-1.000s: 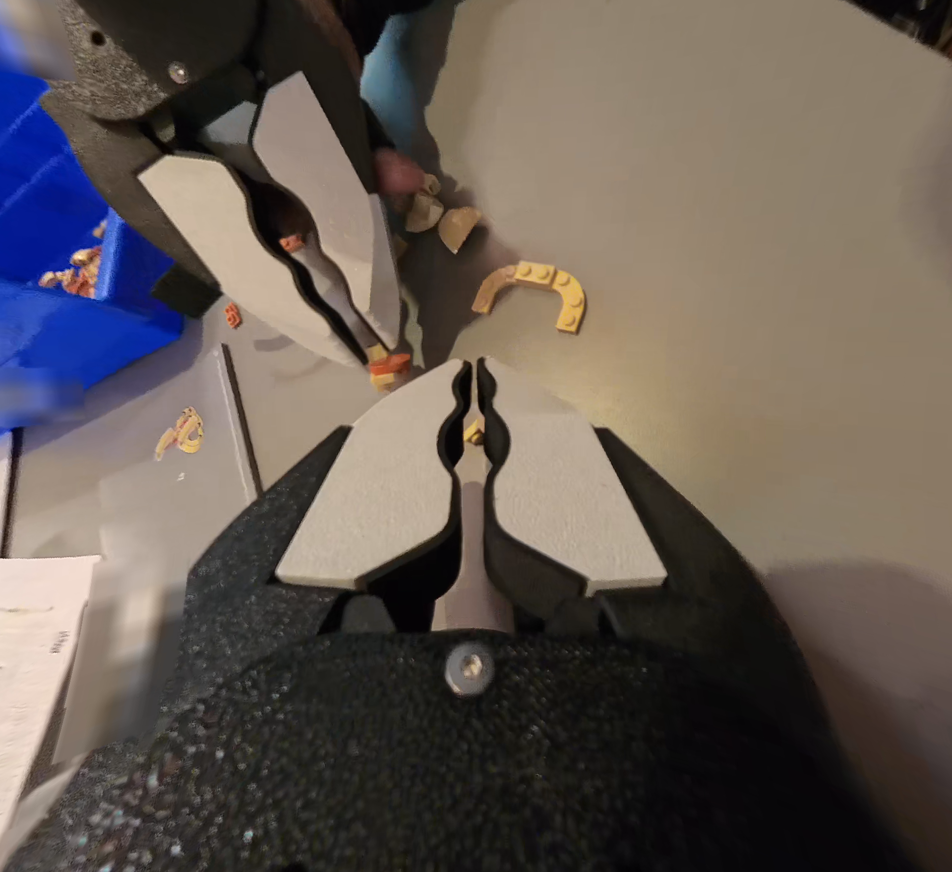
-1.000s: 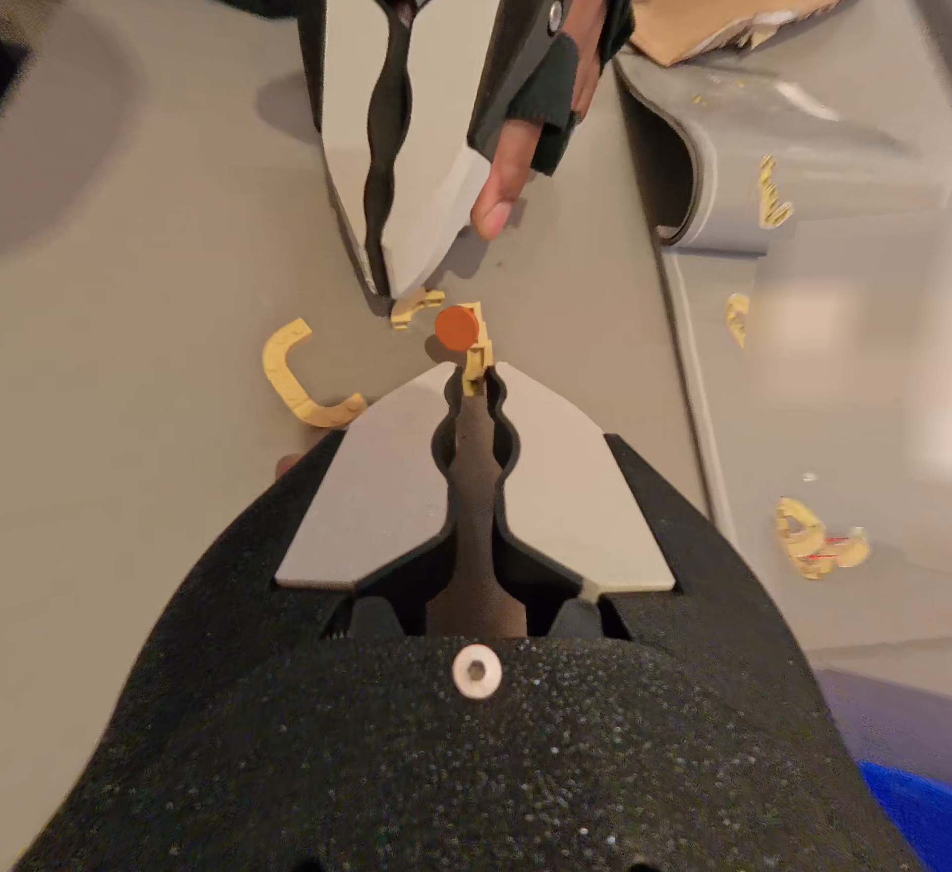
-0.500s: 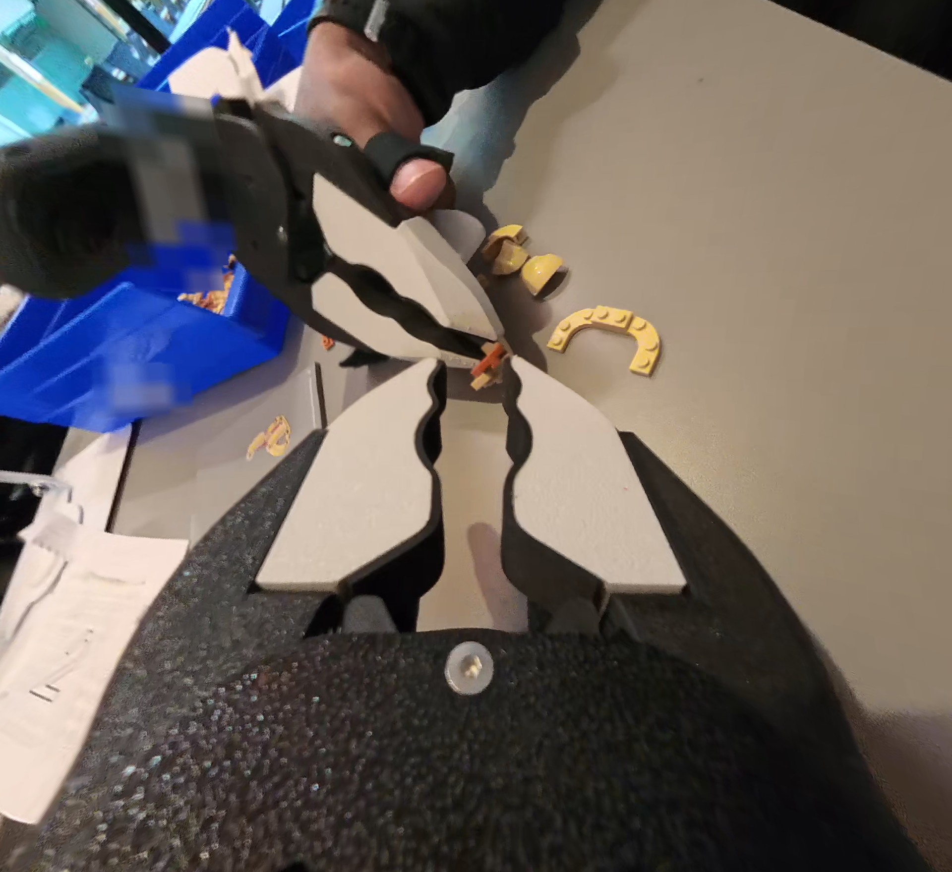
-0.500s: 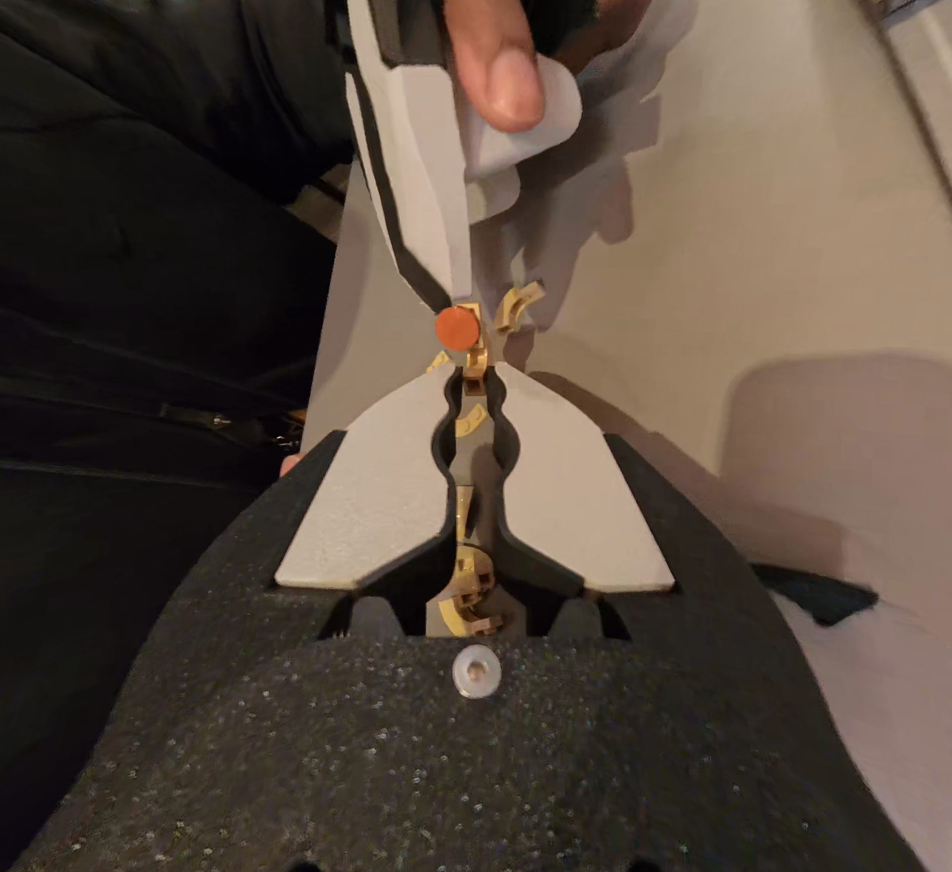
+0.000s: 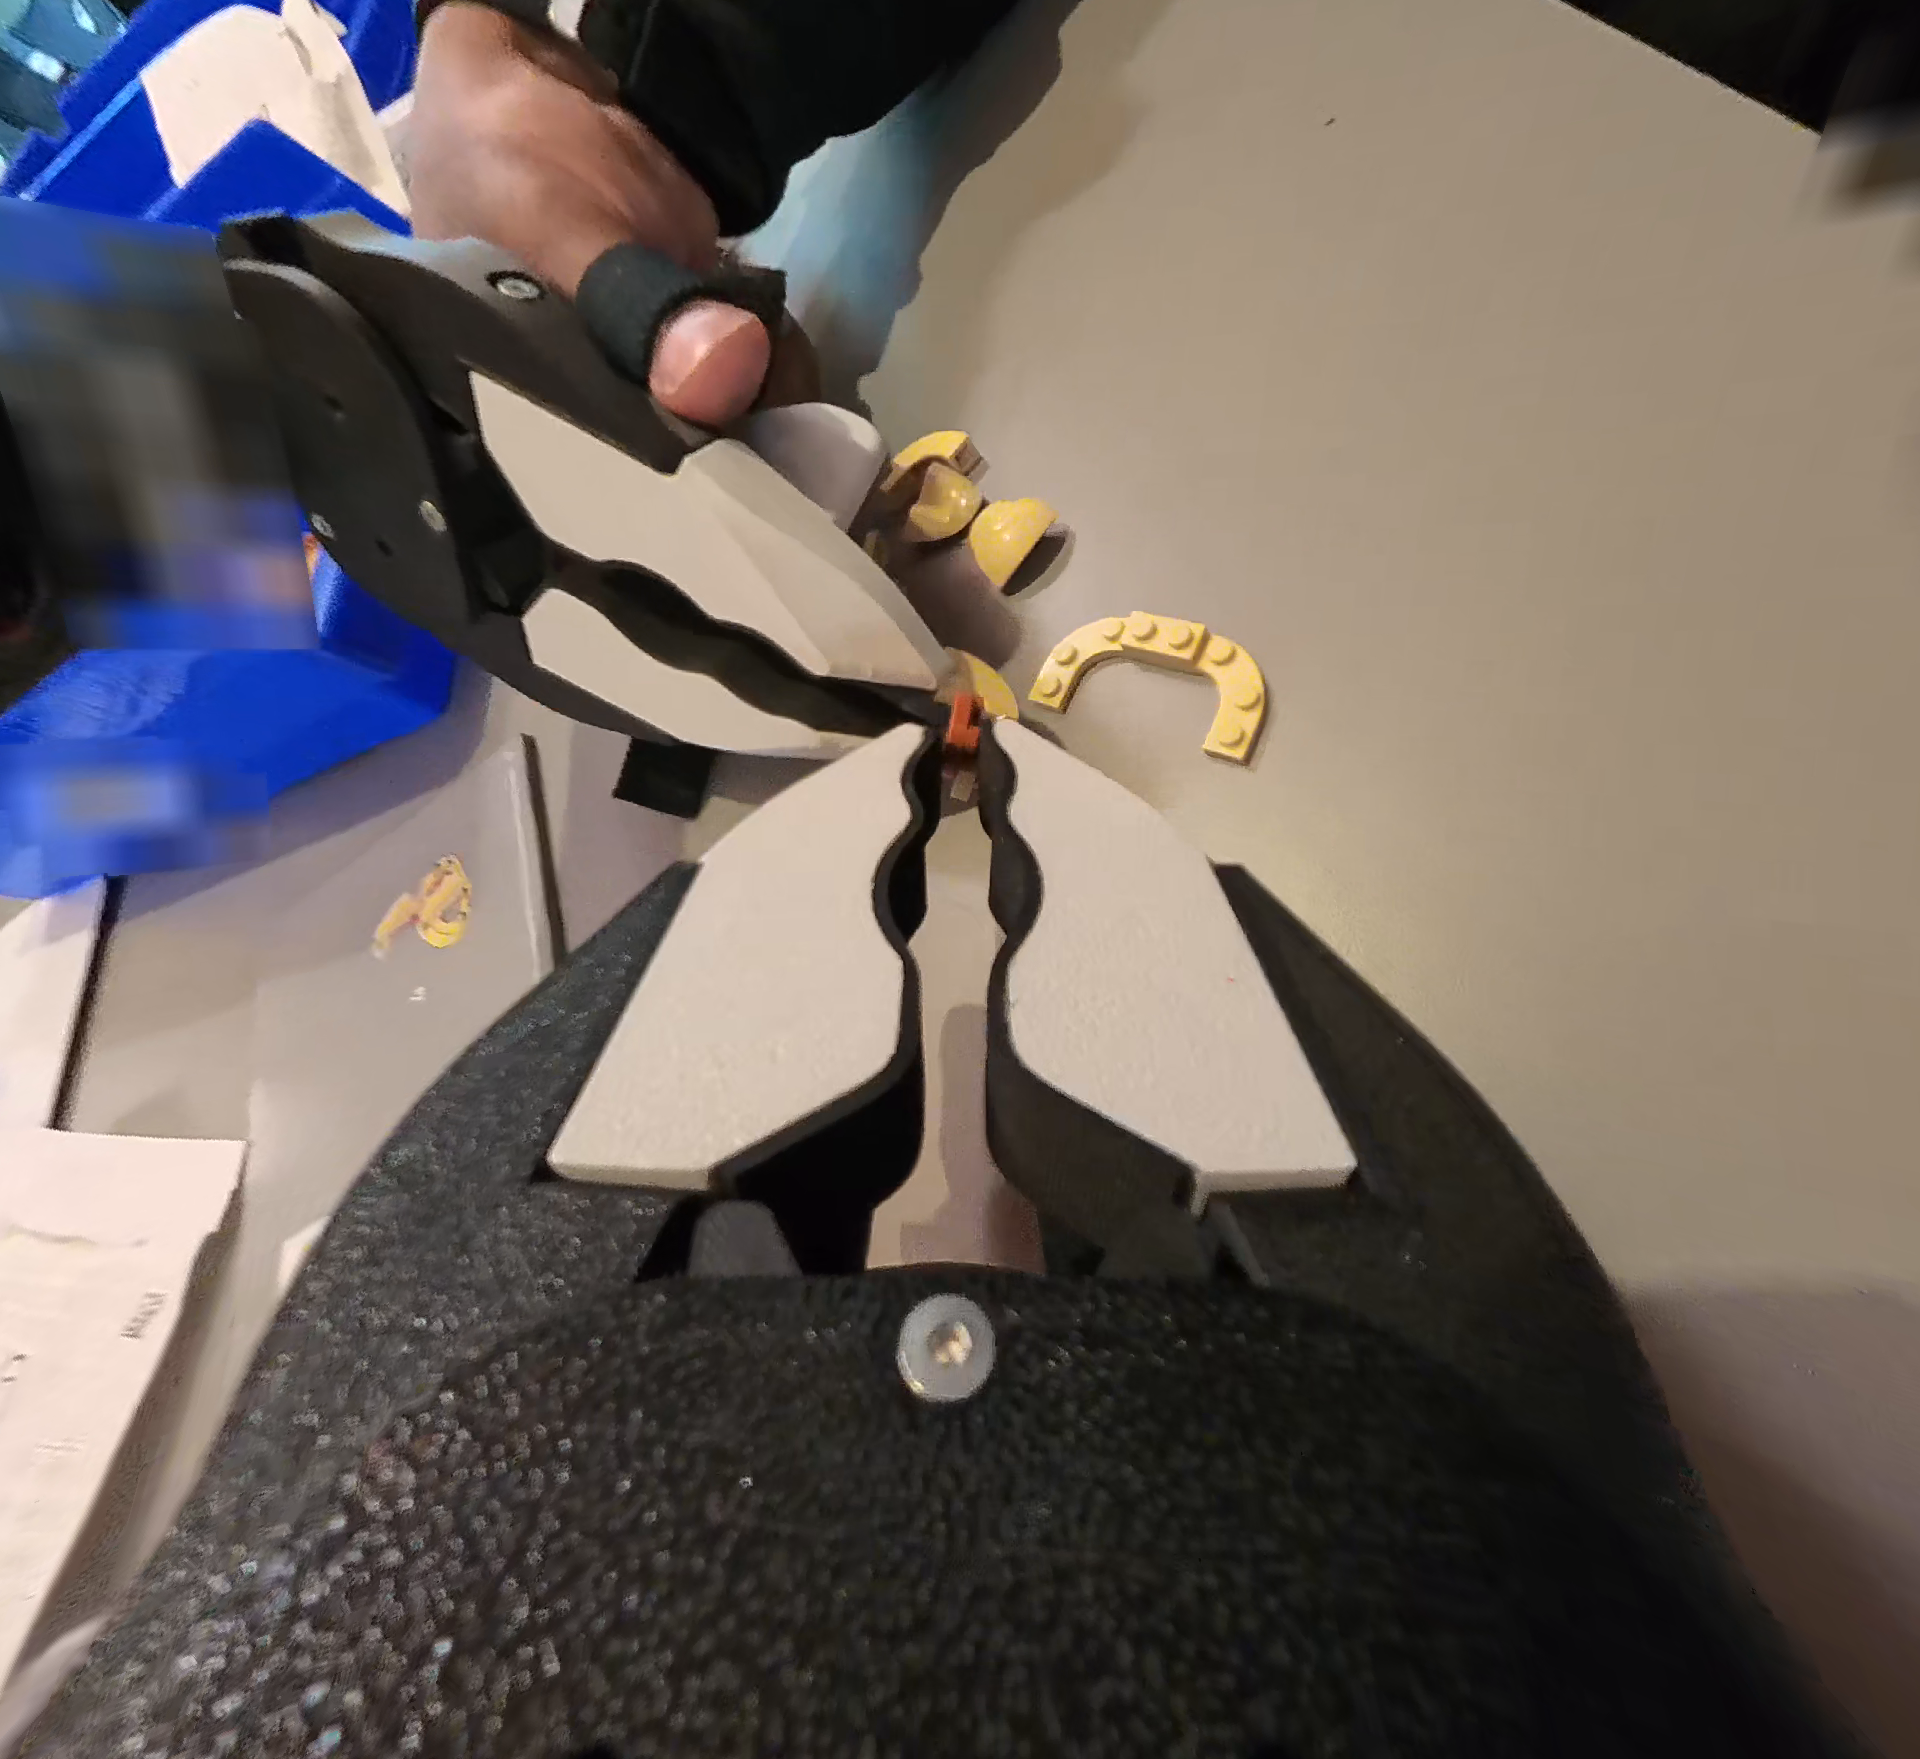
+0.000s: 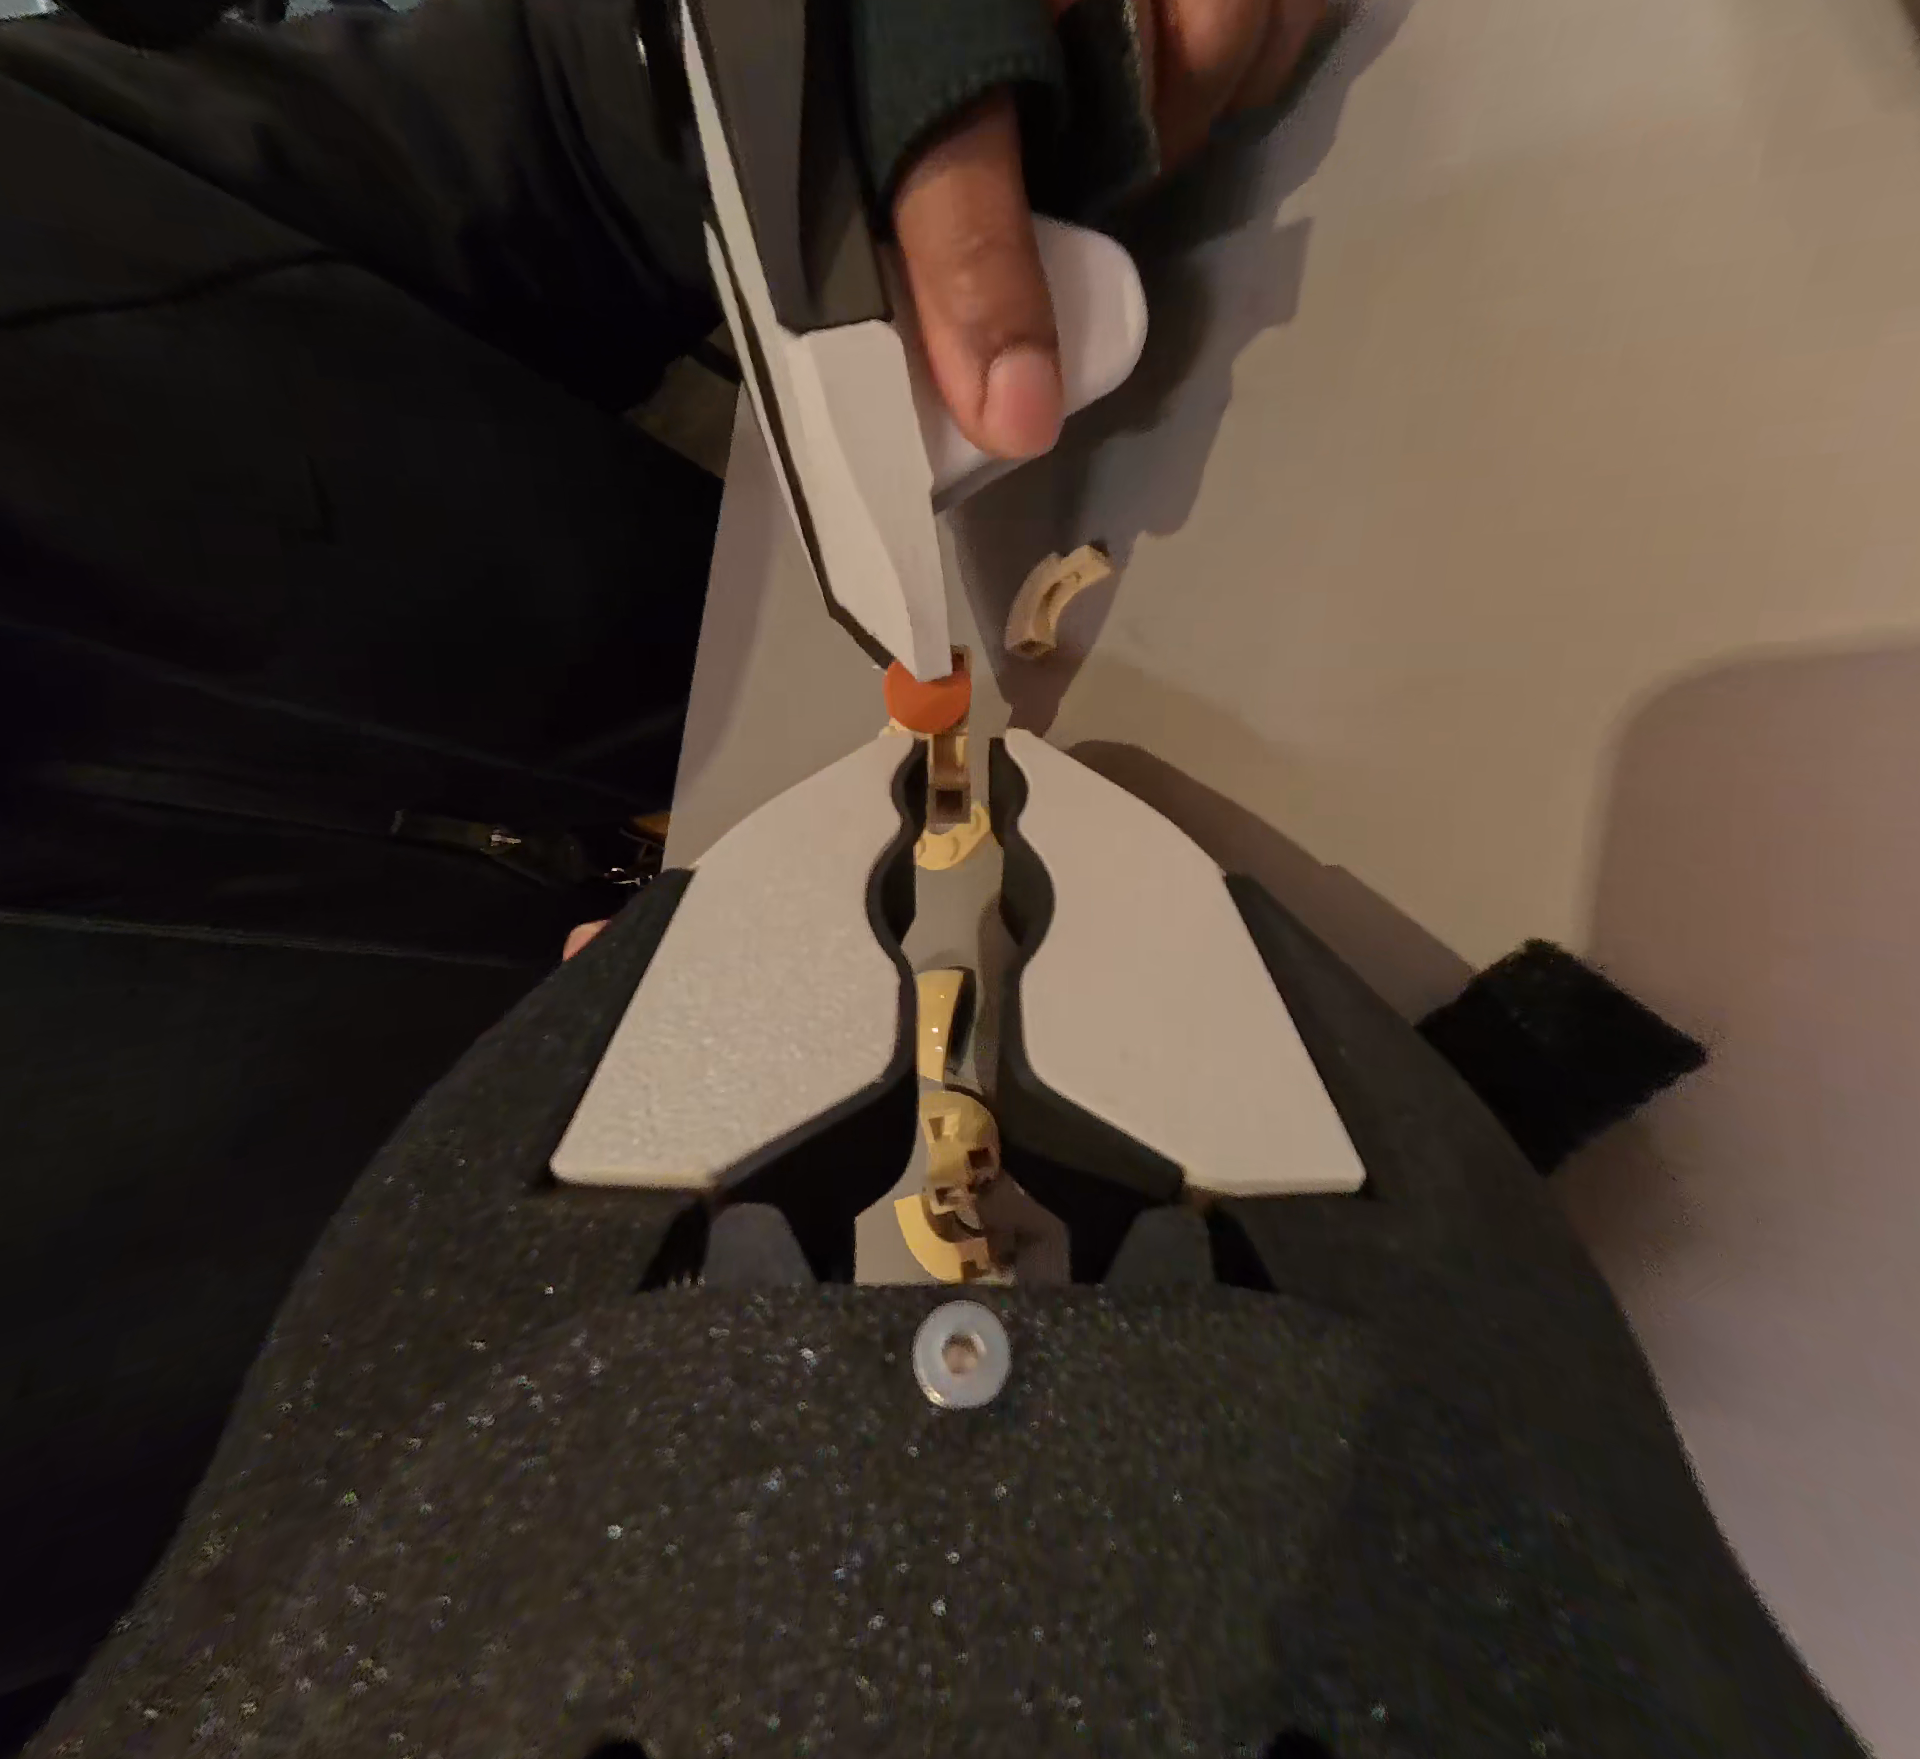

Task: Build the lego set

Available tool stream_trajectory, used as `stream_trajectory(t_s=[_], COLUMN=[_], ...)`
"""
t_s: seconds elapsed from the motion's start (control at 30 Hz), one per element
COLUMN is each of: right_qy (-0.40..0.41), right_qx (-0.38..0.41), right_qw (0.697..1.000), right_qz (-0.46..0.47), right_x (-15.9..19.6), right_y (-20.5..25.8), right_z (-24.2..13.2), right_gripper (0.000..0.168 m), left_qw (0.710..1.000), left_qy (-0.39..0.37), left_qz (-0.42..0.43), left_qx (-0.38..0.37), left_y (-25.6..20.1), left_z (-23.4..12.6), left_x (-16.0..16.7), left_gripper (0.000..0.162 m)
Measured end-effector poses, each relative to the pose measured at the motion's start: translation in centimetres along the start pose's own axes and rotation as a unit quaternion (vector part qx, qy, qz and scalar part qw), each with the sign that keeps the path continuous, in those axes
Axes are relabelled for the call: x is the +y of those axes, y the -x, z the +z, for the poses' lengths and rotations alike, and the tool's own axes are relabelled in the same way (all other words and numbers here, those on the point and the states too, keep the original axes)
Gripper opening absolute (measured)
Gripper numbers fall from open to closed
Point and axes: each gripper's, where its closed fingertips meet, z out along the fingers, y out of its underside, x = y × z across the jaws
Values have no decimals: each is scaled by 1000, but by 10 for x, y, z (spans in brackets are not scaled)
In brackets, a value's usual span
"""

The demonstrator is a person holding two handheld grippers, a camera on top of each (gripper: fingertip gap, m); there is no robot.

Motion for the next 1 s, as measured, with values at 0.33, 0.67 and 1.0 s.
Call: stream_trajectory(t_s=[0.33,0.67,1.0], right_qy=[-6,-10,-20], right_qx=[161,206,208], right_qw=[981,967,967], right_qz=[-111,-148,-146], right_x=[-1,-1,3], right_y=[-22,-25,-21], right_z=[-21,-21,-21], right_gripper=[22,22,21], left_qw=[976,966,980], left_qy=[85,78,151], left_qz=[-198,-247,-109], left_qx=[-11,-19,67], left_y=[14,22,-21], left_z=[12,-6,-4], left_x=[25,25,26], left_gripper=[6,23,18])
